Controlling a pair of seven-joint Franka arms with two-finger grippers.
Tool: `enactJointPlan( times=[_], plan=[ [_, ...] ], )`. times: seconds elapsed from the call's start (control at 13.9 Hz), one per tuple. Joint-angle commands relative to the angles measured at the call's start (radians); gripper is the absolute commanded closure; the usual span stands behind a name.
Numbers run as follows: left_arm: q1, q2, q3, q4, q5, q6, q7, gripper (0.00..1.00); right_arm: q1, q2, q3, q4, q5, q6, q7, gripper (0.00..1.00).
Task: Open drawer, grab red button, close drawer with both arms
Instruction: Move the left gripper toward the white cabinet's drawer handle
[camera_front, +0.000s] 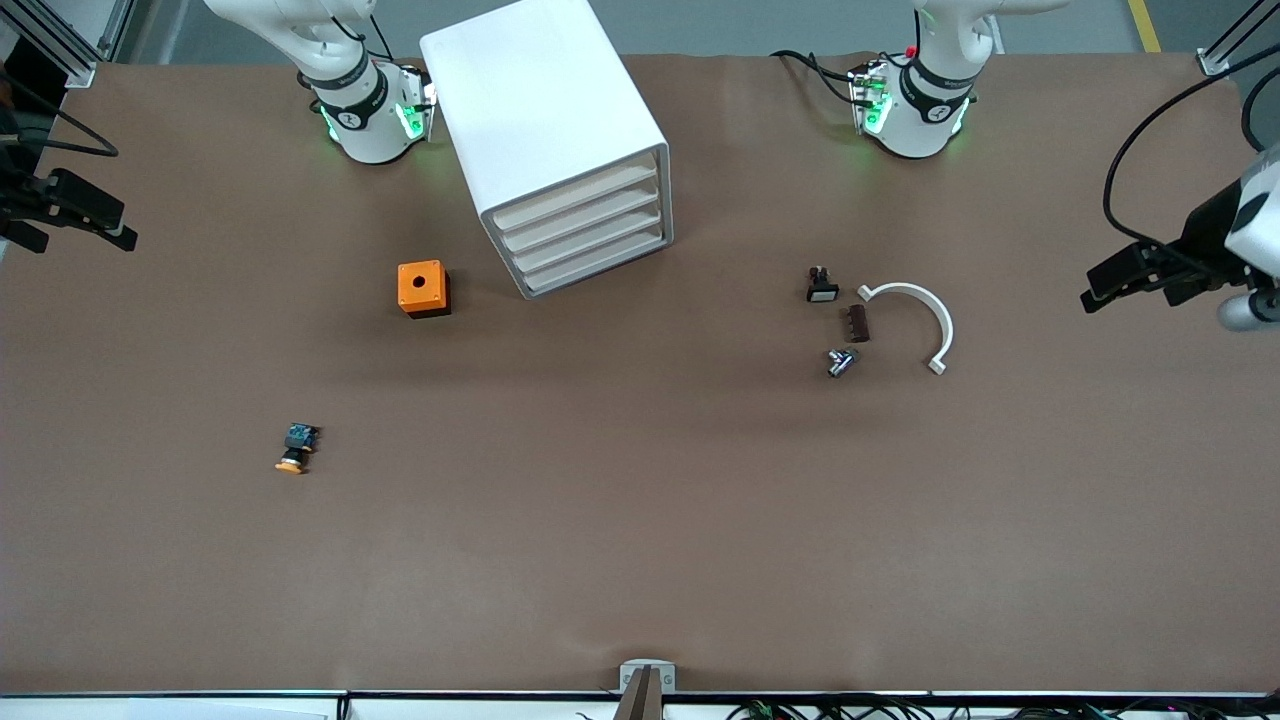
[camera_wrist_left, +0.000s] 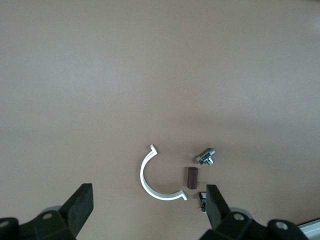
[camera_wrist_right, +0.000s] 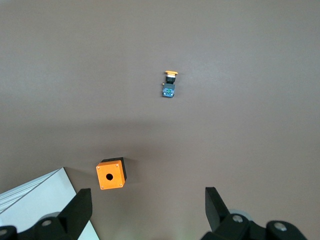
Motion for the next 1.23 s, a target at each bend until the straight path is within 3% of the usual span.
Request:
enactJointPlan(
  times=[0.0,0.29,0.58,0.72,0.94,1.15],
  plan=[
    [-0.007,0.064,-0.013,0.018,0.013,-0.012,-0.004,0.0,-0.006,-0.02,0.0,-0.004,-0.014,-0.004,-0.012,0.0],
    [-0.056,0.152,-0.025,0.017,0.011,-0.014,-0.076,0.0,-0.01,-0.015,0.0,-0.002,-0.018,-0.005,-0.014,0.0],
    [-0.166,0.21,-0.037,0.021,-0.001,-0.017,-0.335,0.0,-0.016,0.043,0.002,0.001,-0.043,0.009,-0.012,0.0],
    [-0.22,0.27,-0.039,0.073,-0.067,-0.043,-0.45,0.0,-0.018,0.101,0.0,0.024,-0.053,0.006,-0.015,0.0],
    [-0.307,0.392,-0.039,0.225,-0.231,-0.106,-0.758,0.0,-0.018,0.169,0.0,0.039,-0.093,0.014,-0.014,0.0],
    [-0.358,0.488,-0.04,0.27,-0.387,-0.104,-1.017,0.01,-0.018,0.17,0.0,0.041,-0.1,0.015,-0.006,0.0]
  ],
)
